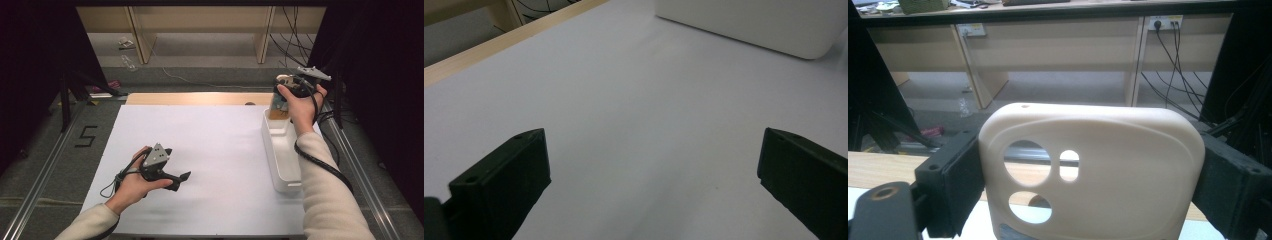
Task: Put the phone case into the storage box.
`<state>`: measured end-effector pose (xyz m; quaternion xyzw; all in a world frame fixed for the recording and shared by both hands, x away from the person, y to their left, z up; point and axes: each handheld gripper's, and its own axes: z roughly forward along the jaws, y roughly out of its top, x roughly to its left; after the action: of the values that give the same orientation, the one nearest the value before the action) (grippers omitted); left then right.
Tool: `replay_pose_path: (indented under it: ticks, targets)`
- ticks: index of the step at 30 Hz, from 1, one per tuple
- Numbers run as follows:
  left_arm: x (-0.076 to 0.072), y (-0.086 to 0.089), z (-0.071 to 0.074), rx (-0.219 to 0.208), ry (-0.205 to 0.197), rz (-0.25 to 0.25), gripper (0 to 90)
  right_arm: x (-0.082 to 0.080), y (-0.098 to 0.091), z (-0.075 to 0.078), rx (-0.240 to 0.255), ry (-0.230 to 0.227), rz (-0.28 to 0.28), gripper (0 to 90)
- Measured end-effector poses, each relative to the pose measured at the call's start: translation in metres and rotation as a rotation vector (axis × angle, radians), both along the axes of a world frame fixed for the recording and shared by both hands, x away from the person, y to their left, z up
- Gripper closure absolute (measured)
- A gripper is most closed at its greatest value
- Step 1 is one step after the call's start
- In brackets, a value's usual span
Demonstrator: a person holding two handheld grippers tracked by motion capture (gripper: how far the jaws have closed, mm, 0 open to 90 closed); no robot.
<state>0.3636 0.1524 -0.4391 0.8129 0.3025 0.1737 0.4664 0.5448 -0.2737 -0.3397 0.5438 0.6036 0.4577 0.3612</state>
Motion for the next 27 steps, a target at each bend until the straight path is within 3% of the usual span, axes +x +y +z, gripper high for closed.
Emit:
replay_pose_path:
  ticks: [27]
  targets:
    - [0.0, -0.001, -0.001, -0.002, 0.002, -0.004, 0.0, 0.01, 0.003, -0.013, -0.012, 0.026, 0.008, 12.1]
